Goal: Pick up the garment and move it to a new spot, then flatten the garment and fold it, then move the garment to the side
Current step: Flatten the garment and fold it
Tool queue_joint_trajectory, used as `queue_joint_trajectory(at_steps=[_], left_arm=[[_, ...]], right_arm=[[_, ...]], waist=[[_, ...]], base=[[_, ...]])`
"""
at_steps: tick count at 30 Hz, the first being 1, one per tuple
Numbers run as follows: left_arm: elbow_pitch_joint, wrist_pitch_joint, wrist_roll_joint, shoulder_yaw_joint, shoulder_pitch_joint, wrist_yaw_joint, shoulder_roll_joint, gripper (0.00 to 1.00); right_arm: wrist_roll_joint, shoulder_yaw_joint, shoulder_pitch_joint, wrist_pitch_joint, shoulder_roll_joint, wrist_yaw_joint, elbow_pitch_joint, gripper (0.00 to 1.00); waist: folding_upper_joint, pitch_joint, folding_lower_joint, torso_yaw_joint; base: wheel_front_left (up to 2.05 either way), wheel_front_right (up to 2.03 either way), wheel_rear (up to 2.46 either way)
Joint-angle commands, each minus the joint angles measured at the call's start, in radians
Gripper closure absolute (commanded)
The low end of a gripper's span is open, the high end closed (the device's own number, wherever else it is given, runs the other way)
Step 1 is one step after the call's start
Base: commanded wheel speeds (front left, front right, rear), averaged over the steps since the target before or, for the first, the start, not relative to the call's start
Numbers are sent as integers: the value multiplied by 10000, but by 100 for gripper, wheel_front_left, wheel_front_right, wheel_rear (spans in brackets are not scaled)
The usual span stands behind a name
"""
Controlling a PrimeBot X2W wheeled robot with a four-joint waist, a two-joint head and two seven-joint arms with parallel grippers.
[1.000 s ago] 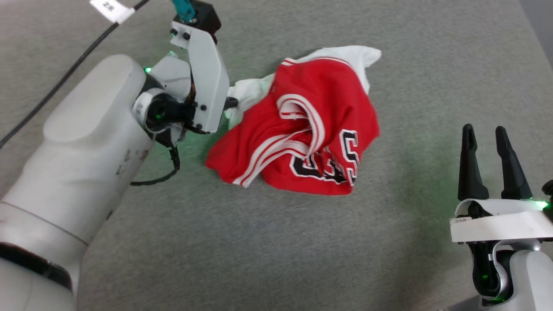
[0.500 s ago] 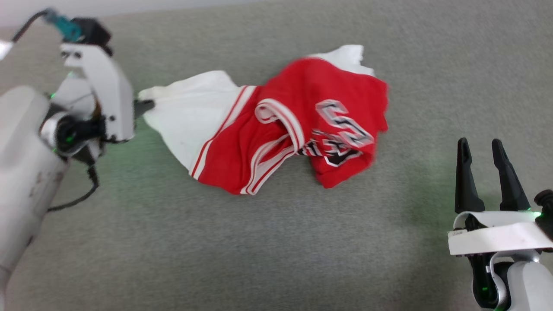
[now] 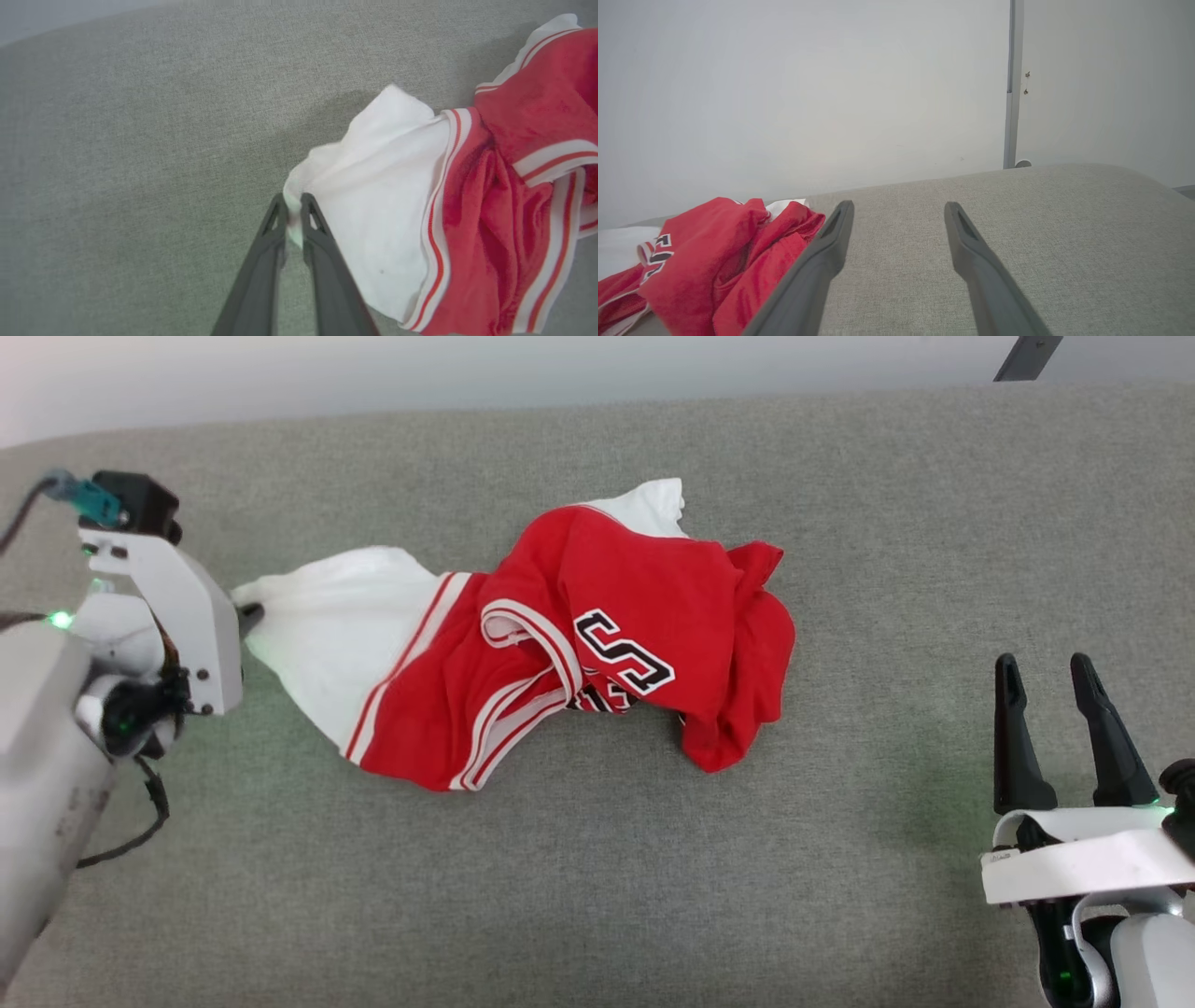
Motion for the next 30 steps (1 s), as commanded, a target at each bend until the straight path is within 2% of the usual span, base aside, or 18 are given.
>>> queue_joint_trajectory(at_steps=[1, 8, 13, 17, 20, 24, 27, 30], left_arm=[[166, -394, 272, -87, 135, 83, -39, 0], [311, -2412, 1044, -292, 427, 177, -429, 0], [-16, -5054, 1407, -59, 1108, 660, -1085, 0], [-608, -6648, 1612, 73, 2043, 1122, -1725, 0], [-1395, -6894, 1953, 595, 2883, 1574, -2091, 0], [-3464, -6890, 3670, 2098, 4428, 2380, -2617, 0], [-5003, -6899, 5031, 3338, 5530, 2591, -3079, 0], [-6339, -6895, 6363, 4294, 6546, 2539, -3742, 0]], right_arm=[[-48, 124, 144, -4, -172, -14, 84, 0], [71, 545, -166, -5, -1045, -14, 617, 0], [235, 1130, -737, 169, -2029, -14, 1182, 0], [800, 1891, -1588, 1280, -2898, -14, 1430, 0], [1268, 2580, -2526, 2377, -3682, -14, 1463, 0], [1913, 3394, -3920, 3952, -4646, -14, 1797, 0], [2583, 4061, -4971, 5383, -5130, -14, 2253, 0], [3283, 4669, -5943, 6867, -5537, -16, 2860, 0]], waist=[[0, -56, 0, 29], [0, -355, 0, 663], [0, -573, 0, 1598], [0, -550, 0, 2410], [0, -370, 0, 2953], [0, 37, 0, 3632], [0, 390, 0, 4065], [0, 803, 0, 4392]], base=[[0, 0, 0], [0, 0, 0], [0, 0, 0], [0, 0, 0], [0, 0, 0], [0, 0, 0], [0, 0, 0], [0, 0, 0]])
